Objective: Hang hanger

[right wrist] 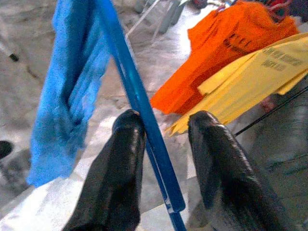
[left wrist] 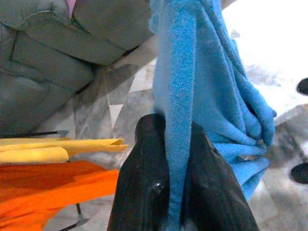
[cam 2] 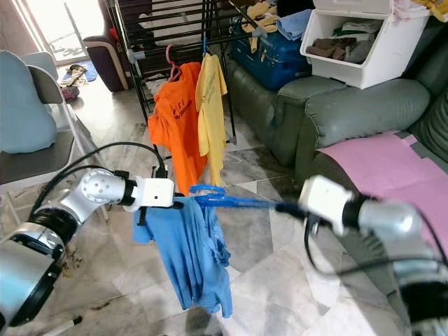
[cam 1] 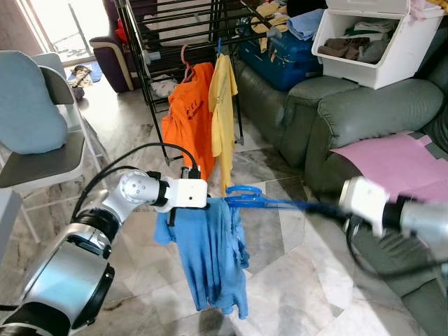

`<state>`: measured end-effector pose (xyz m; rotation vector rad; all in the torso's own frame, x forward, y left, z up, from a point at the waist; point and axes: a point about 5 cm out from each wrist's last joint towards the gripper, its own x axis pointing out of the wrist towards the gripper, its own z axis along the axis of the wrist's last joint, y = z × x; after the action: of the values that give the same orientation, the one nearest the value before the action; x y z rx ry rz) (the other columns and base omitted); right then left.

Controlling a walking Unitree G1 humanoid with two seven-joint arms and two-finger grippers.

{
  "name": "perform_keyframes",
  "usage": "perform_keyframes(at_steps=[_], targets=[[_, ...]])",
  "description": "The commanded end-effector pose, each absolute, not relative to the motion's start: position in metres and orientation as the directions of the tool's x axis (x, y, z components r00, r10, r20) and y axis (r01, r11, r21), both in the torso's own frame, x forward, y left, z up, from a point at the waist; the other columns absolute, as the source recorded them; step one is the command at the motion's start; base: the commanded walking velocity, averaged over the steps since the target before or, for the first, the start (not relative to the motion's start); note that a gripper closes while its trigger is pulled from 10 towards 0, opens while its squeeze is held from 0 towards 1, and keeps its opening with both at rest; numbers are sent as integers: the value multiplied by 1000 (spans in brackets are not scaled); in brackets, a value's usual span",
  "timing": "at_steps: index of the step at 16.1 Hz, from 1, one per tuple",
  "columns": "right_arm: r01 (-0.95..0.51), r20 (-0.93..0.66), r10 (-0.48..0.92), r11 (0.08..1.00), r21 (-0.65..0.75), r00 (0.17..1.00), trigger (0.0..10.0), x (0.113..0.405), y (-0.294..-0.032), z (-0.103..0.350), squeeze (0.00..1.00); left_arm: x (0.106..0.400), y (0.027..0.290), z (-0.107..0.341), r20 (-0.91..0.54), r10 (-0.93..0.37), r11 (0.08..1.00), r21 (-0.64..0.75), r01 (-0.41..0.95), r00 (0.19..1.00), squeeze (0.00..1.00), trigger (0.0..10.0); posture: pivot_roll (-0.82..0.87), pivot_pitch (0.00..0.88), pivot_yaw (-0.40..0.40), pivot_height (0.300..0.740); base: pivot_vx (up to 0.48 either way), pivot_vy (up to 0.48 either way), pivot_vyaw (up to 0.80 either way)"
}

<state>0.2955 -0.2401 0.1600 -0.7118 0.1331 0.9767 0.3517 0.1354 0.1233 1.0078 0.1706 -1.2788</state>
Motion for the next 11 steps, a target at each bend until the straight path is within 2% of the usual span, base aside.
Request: perform_keyframes(at_steps=[1,4,5,7,8,10,11], targets=[[-799,-392,726,362,-480,565,10000,298,-243,171,1000,351,141,122,-625,-702,-52,521,852,340,0,0,-216,0,73,740,0,0,0],[-871,-387,793,350,-344,471,10000,294,-246,184,1000,348,148,117,-627,-697,-15,497,867,348,0,0,-208,0,67,740,0,0,0],[-864,-330,812,377,-333,481,10000,296,-244,192,1000,347,151,113,-639,-683,-13,495,869,354,0,0,-208,0,67,740,0,0,0],[-815,-116,829,497,-299,548,10000,304,-236,210,1000,346,155,109,-645,-670,9,488,873,368,0,0,-212,0,67,740,0,0,0],[-754,-14,790,580,-309,613,10000,312,-234,217,1000,347,154,109,-640,-671,20,490,871,375,0,0,-212,0,67,740,0,0,0],[-670,62,721,670,-321,691,10000,320,-237,220,1000,348,152,110,-627,-676,44,491,870,388,0,0,-215,0,70,740,0,0,0],[-573,99,641,735,-363,761,10000,326,-241,221,1000,349,152,110,-625,-672,53,494,868,397,0,0,-215,0,70,740,0,0,0]])
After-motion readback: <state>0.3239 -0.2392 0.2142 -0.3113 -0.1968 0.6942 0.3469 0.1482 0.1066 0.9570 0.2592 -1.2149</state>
